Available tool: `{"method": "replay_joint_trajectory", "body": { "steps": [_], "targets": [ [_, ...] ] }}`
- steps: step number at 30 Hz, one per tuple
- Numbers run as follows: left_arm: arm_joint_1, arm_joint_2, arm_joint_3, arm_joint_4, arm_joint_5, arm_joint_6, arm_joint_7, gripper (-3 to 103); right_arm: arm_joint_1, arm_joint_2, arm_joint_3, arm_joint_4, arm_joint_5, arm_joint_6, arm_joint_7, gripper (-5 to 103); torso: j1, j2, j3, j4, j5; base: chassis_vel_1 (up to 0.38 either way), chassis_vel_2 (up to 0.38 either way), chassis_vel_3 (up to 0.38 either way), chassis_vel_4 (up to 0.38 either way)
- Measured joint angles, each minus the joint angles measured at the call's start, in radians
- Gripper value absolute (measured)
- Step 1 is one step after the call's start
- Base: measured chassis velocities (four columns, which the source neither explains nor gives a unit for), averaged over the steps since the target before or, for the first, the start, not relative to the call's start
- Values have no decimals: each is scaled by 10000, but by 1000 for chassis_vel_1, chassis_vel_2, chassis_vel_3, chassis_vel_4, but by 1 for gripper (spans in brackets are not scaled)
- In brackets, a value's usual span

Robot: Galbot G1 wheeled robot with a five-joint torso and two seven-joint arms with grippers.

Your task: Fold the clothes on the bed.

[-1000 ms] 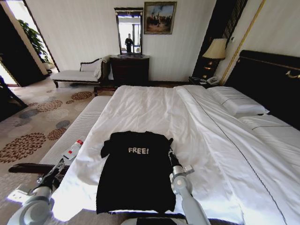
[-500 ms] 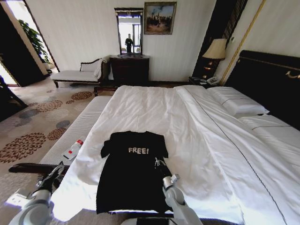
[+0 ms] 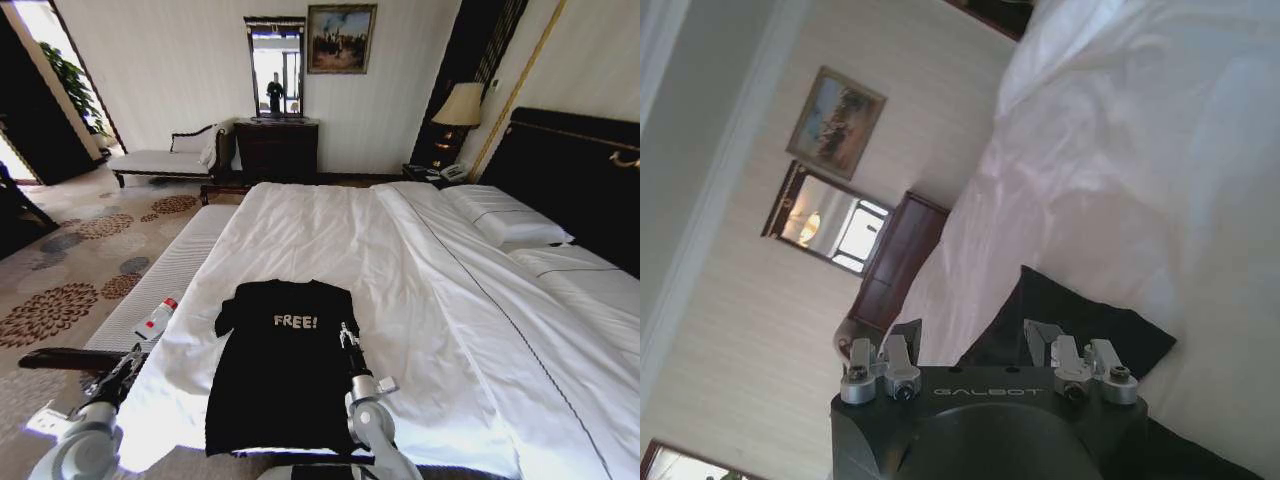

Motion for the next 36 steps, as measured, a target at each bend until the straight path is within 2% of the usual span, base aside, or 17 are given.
{"method": "replay_joint_trajectory", "body": {
  "steps": [1,4,7,10,15,21,22,26,27,29,32,35,36],
  "targets": [
    [0,0,0,0,0,0,0,100,0,0,0,0,0,0,0,56,0,0,0,0,0,0,0,0,0],
    [-6,-9,57,3,90,3,-5,100,155,29,159,48,826,-280,836,73,0,0,0,1,0,0,0,0,0],
    [-4,-3,58,2,104,5,-10,100,173,58,224,141,1082,-437,1263,78,1,0,0,1,0,0,0,0,0],
    [28,42,23,-3,104,6,-14,100,155,192,339,272,1329,-639,1940,94,0,0,0,1,0,0,0,0,0],
    [68,45,26,-35,112,6,-19,100,98,224,365,132,1336,-809,2282,100,0,0,0,0,0,0,0,0,0],
    [92,41,54,-99,138,6,-28,100,306,156,395,-255,1322,-948,2216,100,1,0,0,0,0,0,0,0,0],
    [97,43,52,-114,139,6,-30,100,399,153,395,-343,1312,-966,2169,103,0,0,0,0,0,0,0,0,0],
    [117,44,33,-122,140,5,-34,100,517,164,395,-492,1297,-974,2131,99,0,0,0,1,0,0,0,0,0],
    [127,45,19,-123,140,6,-35,100,571,189,387,-585,1291,-975,2113,89,0,0,0,0,-1,0,0,0,0],
    [132,45,10,-123,140,5,-36,100,603,207,381,-647,1285,-975,2103,89,0,0,0,0,-1,0,0,0,0],
    [132,48,-3,-114,140,6,-38,100,709,274,372,-817,1261,-975,2085,73,0,0,0,1,0,0,0,0,0],
    [126,40,-1,-95,149,6,-39,100,756,302,379,-864,1255,-974,2084,67,1,0,0,1,0,0,0,0,0],
    [121,31,10,-81,160,6,-39,100,780,317,396,-871,1254,-973,2085,61,0,-1,0,1,0,0,0,0,0]
  ]
}}
